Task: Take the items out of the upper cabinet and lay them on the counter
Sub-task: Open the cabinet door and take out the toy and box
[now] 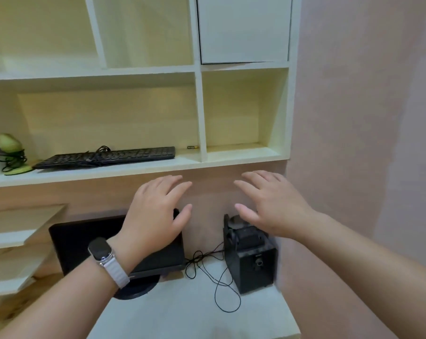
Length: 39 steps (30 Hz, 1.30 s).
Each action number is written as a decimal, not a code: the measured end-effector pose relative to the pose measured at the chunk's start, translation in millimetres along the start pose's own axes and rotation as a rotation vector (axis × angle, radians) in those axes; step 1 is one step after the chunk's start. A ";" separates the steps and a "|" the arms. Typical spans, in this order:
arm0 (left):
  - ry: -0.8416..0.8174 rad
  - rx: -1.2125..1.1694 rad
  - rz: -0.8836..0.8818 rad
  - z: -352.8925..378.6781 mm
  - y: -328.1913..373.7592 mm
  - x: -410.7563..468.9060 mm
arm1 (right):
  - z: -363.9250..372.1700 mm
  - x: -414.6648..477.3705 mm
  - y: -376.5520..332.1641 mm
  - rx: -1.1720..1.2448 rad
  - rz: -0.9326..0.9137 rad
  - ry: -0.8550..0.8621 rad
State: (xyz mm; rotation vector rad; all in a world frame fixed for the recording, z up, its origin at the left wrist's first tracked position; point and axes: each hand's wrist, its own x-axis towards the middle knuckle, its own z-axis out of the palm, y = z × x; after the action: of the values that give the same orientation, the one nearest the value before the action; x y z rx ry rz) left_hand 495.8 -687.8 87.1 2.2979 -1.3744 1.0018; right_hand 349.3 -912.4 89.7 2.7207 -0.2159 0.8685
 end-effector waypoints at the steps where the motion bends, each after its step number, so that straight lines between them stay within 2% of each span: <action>1: -0.001 0.008 -0.002 1.3 0.0 8.8 | -1.2 7.7 7.4 0.003 -0.006 -0.006; 5: 0.032 0.053 0.009 5.2 -7.1 46.2 | -1.9 41.4 27.6 -0.001 -0.019 0.040; 17: 0.292 0.013 0.134 35.3 -50.5 171.7 | -7.1 154.7 63.9 -0.149 -0.092 0.240; 28: 0.671 0.073 0.326 26.8 -101.6 295.4 | -54.3 274.8 89.9 -0.379 -0.156 0.523; 31: 0.749 0.108 0.350 31.8 -109.2 314.6 | -63.6 293.2 97.5 -0.465 -0.221 0.553; 39: 0.779 0.229 0.343 47.4 -118.8 326.5 | -74.5 327.3 107.9 -0.638 -0.400 0.521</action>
State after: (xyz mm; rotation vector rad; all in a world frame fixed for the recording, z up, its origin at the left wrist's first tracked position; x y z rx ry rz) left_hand 717.2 -869.2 289.6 1.5009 -1.3455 1.9701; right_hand 549.3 -1011.1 362.8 1.7977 0.1382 1.1078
